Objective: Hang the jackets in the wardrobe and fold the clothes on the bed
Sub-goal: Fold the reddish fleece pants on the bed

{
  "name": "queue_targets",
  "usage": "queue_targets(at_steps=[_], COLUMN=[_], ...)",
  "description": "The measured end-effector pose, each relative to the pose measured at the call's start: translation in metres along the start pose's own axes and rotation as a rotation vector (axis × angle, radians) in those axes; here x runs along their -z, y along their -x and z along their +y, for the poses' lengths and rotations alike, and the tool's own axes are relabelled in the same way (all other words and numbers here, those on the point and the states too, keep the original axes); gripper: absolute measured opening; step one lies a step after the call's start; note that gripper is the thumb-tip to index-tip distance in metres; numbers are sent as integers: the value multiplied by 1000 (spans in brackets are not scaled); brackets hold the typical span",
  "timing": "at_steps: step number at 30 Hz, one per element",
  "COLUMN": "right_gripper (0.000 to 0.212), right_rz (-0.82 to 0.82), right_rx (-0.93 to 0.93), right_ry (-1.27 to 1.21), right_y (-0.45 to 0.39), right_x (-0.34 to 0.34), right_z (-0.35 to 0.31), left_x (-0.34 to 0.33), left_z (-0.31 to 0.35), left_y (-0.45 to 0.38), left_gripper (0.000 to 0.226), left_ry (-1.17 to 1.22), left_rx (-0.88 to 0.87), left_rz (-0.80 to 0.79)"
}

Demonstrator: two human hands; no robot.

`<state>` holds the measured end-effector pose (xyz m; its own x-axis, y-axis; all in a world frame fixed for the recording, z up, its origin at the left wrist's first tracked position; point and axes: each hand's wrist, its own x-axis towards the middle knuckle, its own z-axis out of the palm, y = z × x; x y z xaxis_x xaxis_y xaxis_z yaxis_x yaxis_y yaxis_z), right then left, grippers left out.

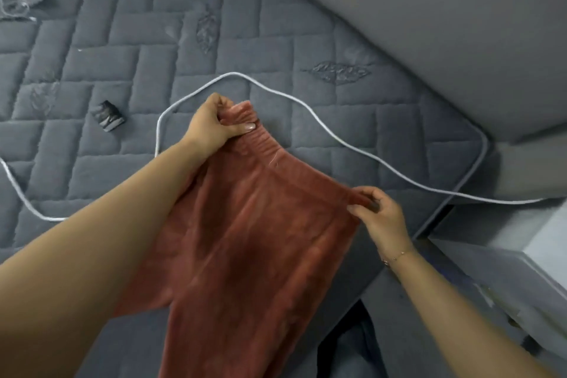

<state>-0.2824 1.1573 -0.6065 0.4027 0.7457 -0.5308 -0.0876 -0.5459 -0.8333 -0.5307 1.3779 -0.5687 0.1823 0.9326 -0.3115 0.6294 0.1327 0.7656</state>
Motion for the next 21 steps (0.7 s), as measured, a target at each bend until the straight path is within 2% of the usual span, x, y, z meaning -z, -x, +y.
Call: queue_targets(at_steps=[6,9,11,14,16,18,21], right_gripper=[27,30,30,21,4,21,33], right_rz=[17,93,163,141,115,109,116], right_rx=[124,177,181,78,-4,55,175], right_ry=[164,253,327,376,358,458,530], right_y=[-114,-164,-188,-208,-212,-214,-222], right_x=[91,122,132,133,126,122,131], right_z=[-34,-39,-32,-10,1,4,-2], left_x=[-88,-124,-147,-162,-160,-156,-159], left_z=[79,100,101,83,69,62,68], left_y=[-124,-172,-192,-203,-202,-206,-218], left_gripper=[37,36,39,61,53,32,15], left_ry=[-120,-169,-258,-494,-572,-511,-189], left_rx=[-92,-136,-80,183,174,88,79], left_rz=[-23,-63,-130,-266,-299,-267,-168])
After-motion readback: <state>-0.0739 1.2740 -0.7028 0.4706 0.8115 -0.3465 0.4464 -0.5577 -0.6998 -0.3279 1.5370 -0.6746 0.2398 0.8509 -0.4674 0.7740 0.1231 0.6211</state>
